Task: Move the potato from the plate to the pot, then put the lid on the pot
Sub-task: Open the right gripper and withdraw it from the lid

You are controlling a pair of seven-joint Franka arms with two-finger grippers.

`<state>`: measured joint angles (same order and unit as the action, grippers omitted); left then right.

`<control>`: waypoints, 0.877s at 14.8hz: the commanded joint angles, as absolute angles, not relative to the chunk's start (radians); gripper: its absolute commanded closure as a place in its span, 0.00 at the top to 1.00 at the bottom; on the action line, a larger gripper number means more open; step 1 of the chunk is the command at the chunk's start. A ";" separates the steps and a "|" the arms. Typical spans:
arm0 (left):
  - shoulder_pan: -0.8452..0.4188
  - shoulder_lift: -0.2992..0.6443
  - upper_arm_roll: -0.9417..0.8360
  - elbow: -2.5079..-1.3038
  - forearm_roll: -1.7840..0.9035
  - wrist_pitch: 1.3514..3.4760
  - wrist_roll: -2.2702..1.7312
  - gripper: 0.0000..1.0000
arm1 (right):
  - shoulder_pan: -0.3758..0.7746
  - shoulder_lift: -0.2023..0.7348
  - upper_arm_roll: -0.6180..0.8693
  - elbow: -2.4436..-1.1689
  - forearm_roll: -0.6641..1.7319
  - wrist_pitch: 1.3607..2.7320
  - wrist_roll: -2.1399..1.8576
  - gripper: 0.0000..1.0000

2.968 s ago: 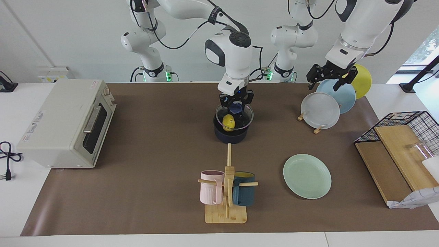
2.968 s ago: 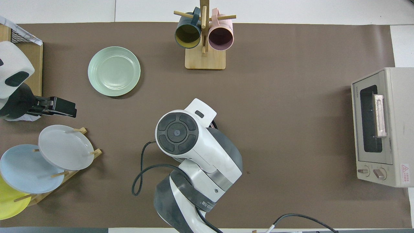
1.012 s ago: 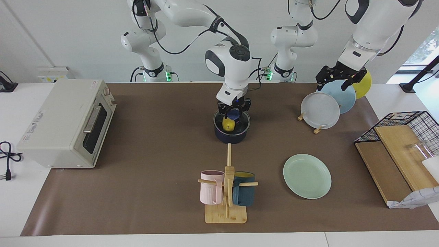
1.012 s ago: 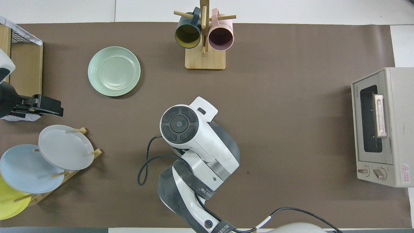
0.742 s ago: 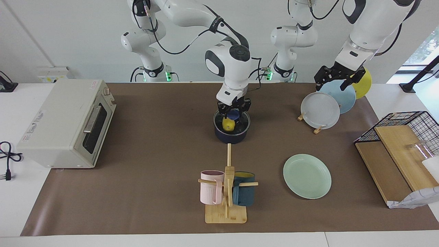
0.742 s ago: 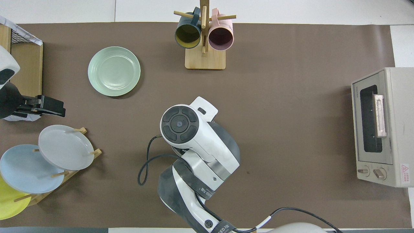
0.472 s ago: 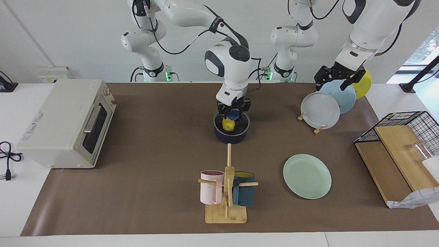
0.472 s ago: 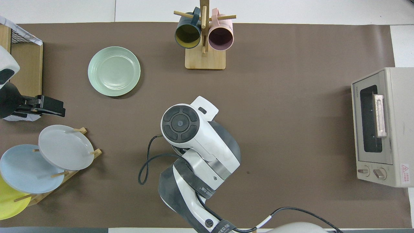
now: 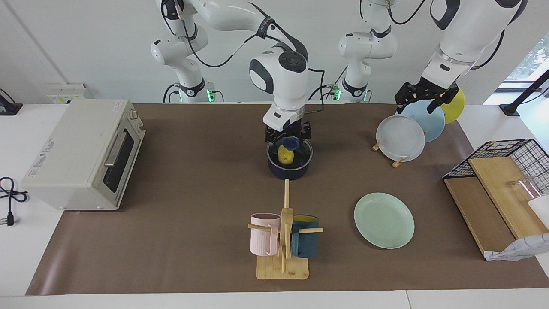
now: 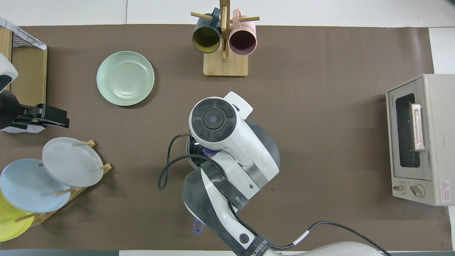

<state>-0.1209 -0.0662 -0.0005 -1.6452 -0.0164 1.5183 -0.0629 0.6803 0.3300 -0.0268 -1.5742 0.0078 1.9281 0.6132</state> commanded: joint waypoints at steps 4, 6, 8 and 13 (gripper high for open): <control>-0.077 -0.072 -0.032 -1.646 -0.009 1.519 -0.066 1.00 | 0.511 0.193 -0.020 -1.568 -0.003 1.743 0.413 1.00; -0.058 -0.071 -0.047 -1.644 -0.009 1.519 -0.064 1.00 | 0.424 0.160 -0.020 -1.574 0.003 1.700 0.326 1.00; -0.055 -0.071 -0.051 -1.644 -0.009 1.519 -0.066 1.00 | 0.361 0.118 -0.020 -1.578 0.003 1.665 0.285 1.00; -0.066 -0.075 -0.051 -1.652 -0.009 1.520 -0.068 1.00 | 0.192 0.048 -0.021 -1.595 0.002 1.552 0.086 1.00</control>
<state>-0.0745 -0.0662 -0.0369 -1.6449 -0.0164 1.5185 -0.0629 0.2559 0.0819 -0.0345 -1.5586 0.0067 1.5642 0.1726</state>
